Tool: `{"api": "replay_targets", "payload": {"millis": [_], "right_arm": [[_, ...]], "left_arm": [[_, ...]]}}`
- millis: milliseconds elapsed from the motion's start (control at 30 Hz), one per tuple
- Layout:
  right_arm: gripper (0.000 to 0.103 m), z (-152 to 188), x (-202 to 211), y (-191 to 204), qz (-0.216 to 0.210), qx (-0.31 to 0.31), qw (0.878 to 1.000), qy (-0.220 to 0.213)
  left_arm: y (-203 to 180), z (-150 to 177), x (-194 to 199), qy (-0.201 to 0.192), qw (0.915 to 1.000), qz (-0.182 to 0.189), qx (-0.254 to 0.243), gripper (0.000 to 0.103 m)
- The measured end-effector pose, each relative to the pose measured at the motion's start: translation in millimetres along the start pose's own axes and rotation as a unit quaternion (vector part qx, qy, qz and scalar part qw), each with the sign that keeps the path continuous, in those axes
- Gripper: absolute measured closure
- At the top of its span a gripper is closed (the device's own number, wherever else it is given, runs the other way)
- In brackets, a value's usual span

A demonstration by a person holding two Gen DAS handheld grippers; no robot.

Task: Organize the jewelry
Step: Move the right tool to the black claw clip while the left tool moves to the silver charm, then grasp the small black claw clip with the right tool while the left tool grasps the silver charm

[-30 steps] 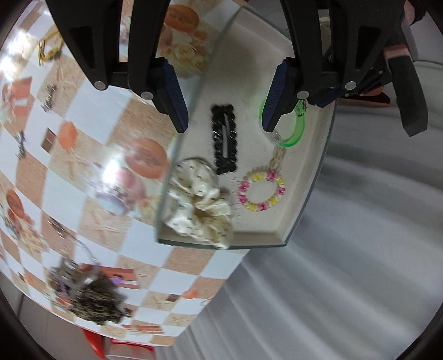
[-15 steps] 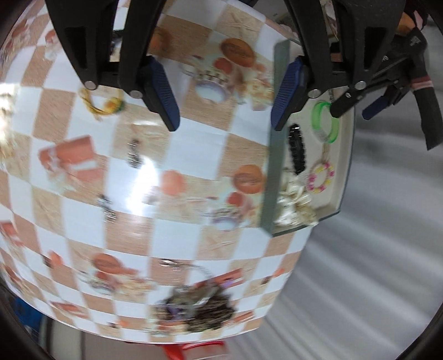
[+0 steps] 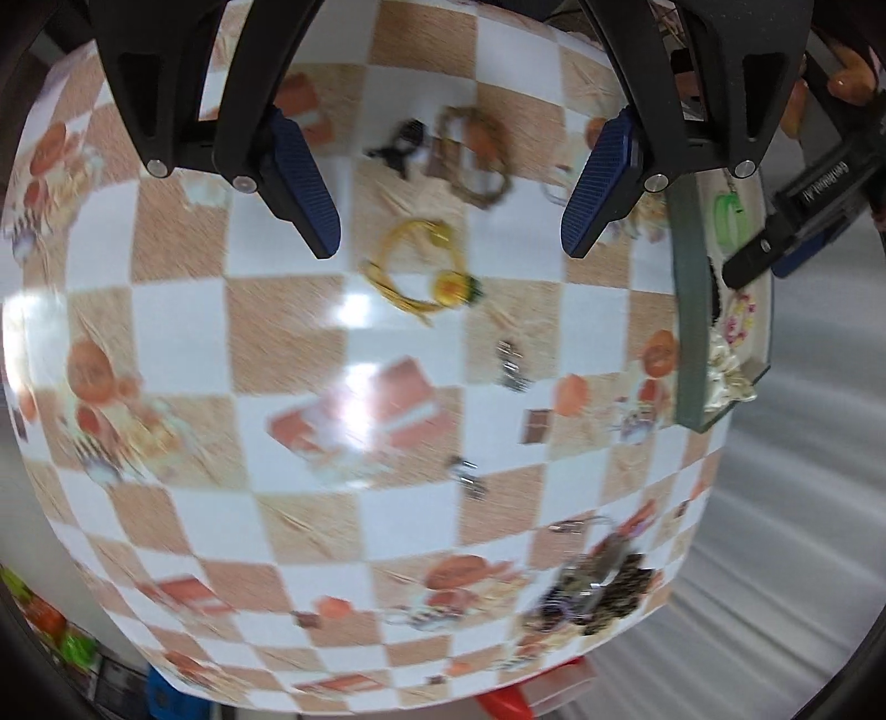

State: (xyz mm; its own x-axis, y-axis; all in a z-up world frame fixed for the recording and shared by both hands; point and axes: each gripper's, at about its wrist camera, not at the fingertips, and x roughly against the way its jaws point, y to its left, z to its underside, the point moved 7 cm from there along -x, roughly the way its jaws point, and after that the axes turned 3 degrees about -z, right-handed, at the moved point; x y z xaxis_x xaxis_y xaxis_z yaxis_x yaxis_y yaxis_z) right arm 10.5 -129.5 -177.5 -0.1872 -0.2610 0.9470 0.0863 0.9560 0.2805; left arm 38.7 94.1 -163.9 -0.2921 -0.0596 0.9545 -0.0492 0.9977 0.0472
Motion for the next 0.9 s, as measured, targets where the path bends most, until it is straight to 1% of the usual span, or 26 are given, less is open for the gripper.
{"api": "replay_targets", "payload": {"millis": [100, 267, 400, 467, 600, 833, 900], "right_arm": [[0.019, 10, 0, -17, 0.005, -0.018, 1.000, 0.005], [0.019, 25, 2, -33, 0.015, -0.034, 0.999, 0.010], [0.019, 37, 2, -44, 0.018, -0.045, 0.999, 0.016], [0.019, 41, 2, -47, 0.020, -0.045, 0.999, 0.019], [0.019, 44, 2, -52, 0.023, -0.042, 0.999, 0.018], [0.019, 46, -4, -45, 0.021, -0.025, 0.999, 0.023], [0.019, 49, -7, -42, 0.014, -0.027, 0.999, 0.028]], "left_arm": [[-16, -1, -5, 0.004, 0.9999, 0.001, -0.016, 0.000], [-36, -3, -18, 0.020, 0.9993, 0.012, -0.029, 0.000], [-46, -3, -29, 0.031, 0.9987, 0.014, -0.037, 0.000], [-49, -3, -33, 0.035, 0.9985, 0.013, -0.040, 0.000], [-60, -6, -40, 0.038, 0.9977, 0.023, -0.050, 0.000], [-77, -12, -50, 0.038, 0.9968, 0.040, -0.058, 0.000], [-81, -15, -54, 0.039, 0.9966, 0.041, -0.059, 0.007]]}}
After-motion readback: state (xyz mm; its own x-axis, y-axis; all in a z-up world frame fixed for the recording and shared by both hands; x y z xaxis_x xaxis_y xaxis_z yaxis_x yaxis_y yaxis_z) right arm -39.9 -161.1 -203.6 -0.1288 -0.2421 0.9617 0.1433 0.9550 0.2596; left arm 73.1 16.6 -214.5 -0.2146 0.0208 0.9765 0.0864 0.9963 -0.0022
